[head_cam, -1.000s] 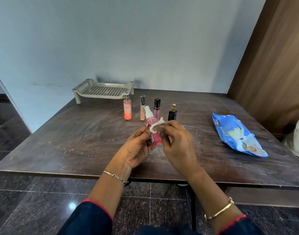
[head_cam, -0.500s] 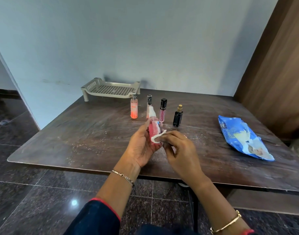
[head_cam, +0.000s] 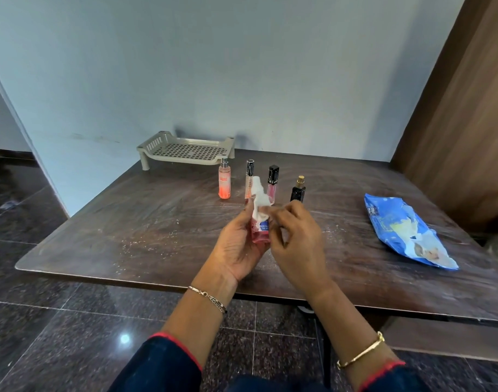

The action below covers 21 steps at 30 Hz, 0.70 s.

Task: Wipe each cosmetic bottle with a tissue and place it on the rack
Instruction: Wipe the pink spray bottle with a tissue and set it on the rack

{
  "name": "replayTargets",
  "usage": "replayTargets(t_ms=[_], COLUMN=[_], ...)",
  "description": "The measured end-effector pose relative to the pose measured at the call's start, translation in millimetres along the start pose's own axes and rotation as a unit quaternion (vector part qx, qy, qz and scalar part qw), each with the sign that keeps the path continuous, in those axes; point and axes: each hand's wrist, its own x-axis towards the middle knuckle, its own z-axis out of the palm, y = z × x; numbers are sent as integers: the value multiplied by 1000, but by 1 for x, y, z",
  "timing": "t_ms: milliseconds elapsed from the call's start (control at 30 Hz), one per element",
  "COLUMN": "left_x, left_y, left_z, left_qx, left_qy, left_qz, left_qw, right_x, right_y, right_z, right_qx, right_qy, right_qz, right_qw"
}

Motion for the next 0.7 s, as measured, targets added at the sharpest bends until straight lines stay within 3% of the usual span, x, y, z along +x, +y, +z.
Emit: replayTargets(t_ms=[167, 400, 500, 600, 700], left_x=[8, 1, 1, 1, 1], left_y=[-2, -8, -9, -9, -11], left_z=[-5, -1, 0, -3, -4], left_qx=[7, 40, 14, 14, 7], left_qy=[43, -7, -18, -15, -21], left_qz=[-7, 27, 38, 52, 47], left_qw=[999, 999, 999, 998, 999], right_x=[-25, 9, 11, 6, 6], right_y=[3, 5, -4, -15, -14], right_z=[-3, -5, -6, -4, -3], right_qx=[-30, 27, -60, -172, -173], right_qy=[-31, 13, 20, -35, -49], right_qz=[-56, 66, 5, -92, -91], right_qw=[997, 997, 998, 980, 980])
